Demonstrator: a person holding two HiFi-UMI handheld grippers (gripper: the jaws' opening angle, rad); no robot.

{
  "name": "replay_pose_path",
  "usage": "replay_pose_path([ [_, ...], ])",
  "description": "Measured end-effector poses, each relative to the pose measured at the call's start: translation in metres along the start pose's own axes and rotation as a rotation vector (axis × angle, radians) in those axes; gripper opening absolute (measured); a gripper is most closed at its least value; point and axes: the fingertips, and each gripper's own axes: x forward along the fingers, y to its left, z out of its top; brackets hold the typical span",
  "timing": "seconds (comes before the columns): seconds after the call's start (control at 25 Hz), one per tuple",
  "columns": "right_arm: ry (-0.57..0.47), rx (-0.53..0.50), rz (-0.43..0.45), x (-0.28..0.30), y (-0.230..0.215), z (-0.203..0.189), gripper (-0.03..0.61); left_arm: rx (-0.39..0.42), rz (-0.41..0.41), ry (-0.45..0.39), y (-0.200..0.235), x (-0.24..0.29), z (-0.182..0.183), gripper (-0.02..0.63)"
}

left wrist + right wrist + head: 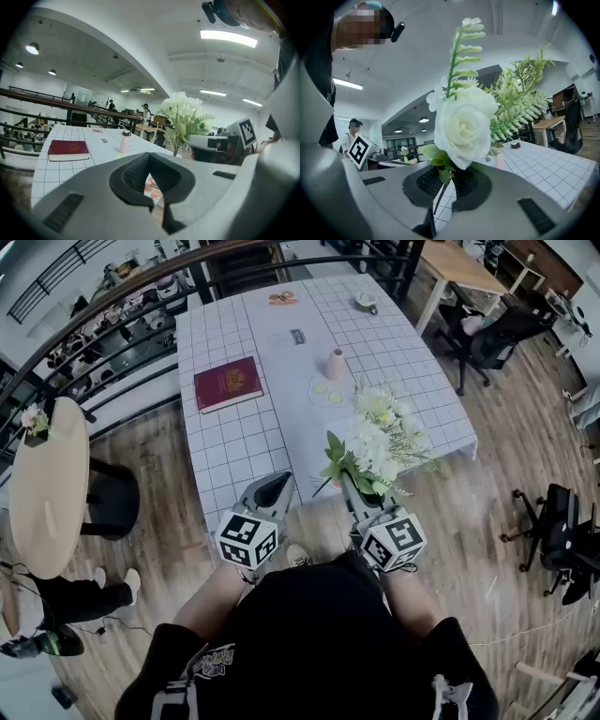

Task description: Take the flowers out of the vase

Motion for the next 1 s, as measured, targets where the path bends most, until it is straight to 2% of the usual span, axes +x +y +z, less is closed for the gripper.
replay_pose_path([
  [1.0, 0.013, -0.003, -0.024, -0.011, -0.001, -0.004, 0.038, 0.005, -0.021, -0.005, -0.011, 0.001, 0.001, 0.008],
])
